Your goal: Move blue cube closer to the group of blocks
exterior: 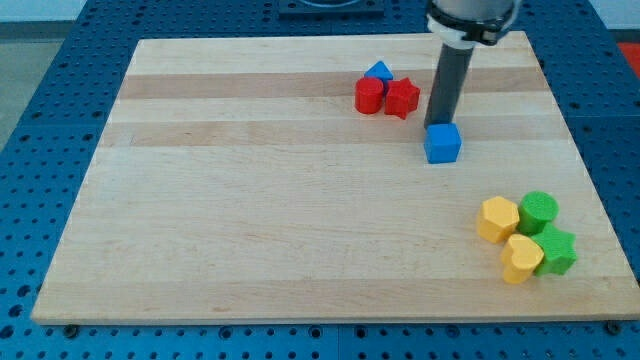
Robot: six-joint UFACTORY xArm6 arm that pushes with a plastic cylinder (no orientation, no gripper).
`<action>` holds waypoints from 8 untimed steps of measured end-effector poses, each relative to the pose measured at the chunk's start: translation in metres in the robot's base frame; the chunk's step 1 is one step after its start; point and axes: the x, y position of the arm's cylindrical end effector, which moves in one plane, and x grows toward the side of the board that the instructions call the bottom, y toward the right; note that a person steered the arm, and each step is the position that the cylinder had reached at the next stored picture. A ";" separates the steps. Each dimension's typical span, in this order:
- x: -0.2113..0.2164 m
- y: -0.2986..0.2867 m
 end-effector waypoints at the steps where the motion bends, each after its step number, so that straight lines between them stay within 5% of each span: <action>1: 0.004 -0.009; 6: 0.089 -0.002; 8: 0.073 0.008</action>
